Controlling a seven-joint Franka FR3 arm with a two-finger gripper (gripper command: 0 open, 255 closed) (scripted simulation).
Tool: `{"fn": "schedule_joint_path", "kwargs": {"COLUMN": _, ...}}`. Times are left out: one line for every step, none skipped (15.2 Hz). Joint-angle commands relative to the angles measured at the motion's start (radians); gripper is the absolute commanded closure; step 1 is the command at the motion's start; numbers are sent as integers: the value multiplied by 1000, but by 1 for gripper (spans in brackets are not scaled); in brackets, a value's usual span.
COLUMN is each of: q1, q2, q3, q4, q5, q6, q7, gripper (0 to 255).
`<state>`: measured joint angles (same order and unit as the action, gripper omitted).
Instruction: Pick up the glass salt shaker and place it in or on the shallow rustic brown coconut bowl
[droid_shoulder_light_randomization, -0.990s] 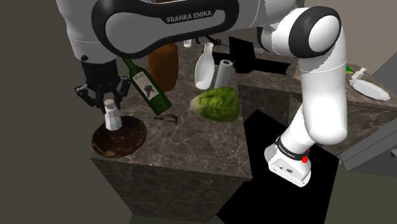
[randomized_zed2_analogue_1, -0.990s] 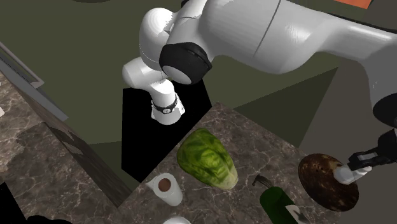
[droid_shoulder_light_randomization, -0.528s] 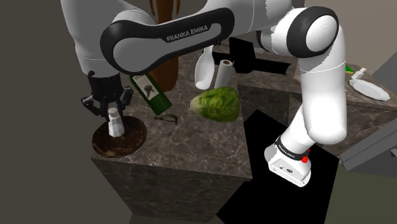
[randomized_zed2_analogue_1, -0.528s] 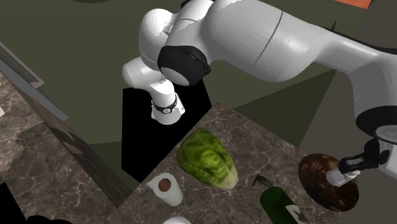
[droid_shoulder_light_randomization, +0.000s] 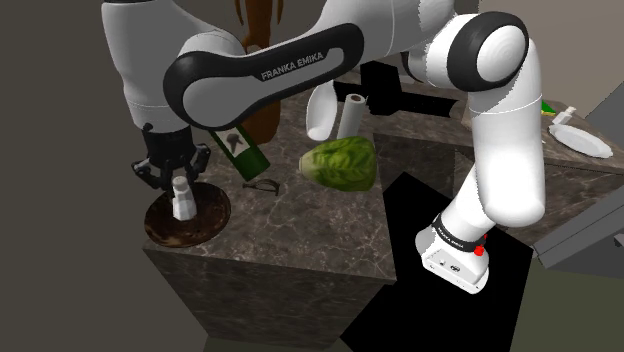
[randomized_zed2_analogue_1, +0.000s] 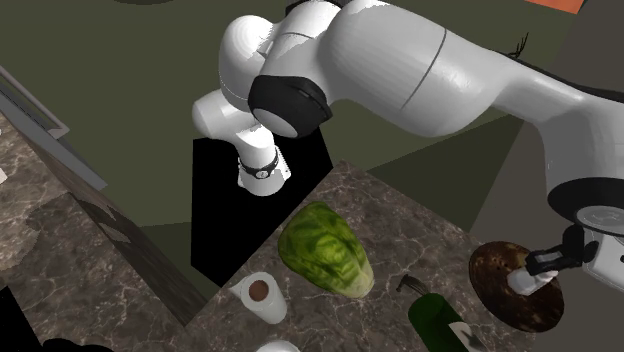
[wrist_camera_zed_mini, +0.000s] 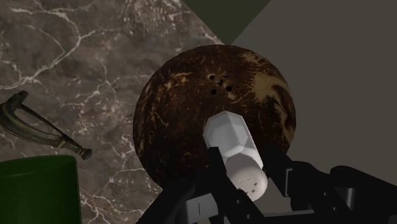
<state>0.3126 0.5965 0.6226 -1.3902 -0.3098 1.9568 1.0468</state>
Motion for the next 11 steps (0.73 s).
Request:
{"fn": "schedule_joint_path", "kwargs": {"q1": 0, "q2": 0, "q3": 0, "q4": 0, "q5": 0, "q6": 0, "q7": 0, "gripper": 255}}
{"fn": "schedule_joint_path", "kwargs": {"q1": 0, "q2": 0, "q3": 0, "q4": 0, "q5": 0, "q6": 0, "q7": 0, "gripper": 255}}
{"fn": "schedule_joint_path", "kwargs": {"q1": 0, "q2": 0, "q3": 0, "q4": 0, "q5": 0, "q6": 0, "q7": 0, "gripper": 0}}
{"fn": "schedule_joint_path", "kwargs": {"q1": 0, "q2": 0, "q3": 0, "q4": 0, "q5": 0, "q6": 0, "q7": 0, "gripper": 0}}
{"fn": "schedule_joint_path", "kwargs": {"q1": 0, "q2": 0, "q3": 0, "q4": 0, "q5": 0, "q6": 0, "q7": 0, "gripper": 0}}
{"fn": "schedule_joint_path", "kwargs": {"q1": 0, "q2": 0, "q3": 0, "q4": 0, "q5": 0, "q6": 0, "q7": 0, "gripper": 0}}
{"fn": "schedule_joint_path", "kwargs": {"q1": 0, "q2": 0, "q3": 0, "q4": 0, "q5": 0, "q6": 0, "q7": 0, "gripper": 0}}
{"fn": "schedule_joint_path", "kwargs": {"q1": 0, "q2": 0, "q3": 0, "q4": 0, "q5": 0, "q6": 0, "q7": 0, "gripper": 0}}
{"fn": "schedule_joint_path", "kwargs": {"q1": -1, "q2": -11, "q3": 4, "q4": 18, "q5": 7, "q6": -27, "q7": -4, "gripper": 0}}
{"fn": "schedule_joint_path", "kwargs": {"q1": -1, "q2": -20, "q3": 8, "q4": 38, "q5": 12, "q6": -54, "q7": -9, "gripper": 0}}
{"fn": "schedule_joint_path", "kwargs": {"q1": -1, "q2": -28, "q3": 11, "q4": 61, "q5": 18, "q6": -83, "q7": -13, "gripper": 0}}
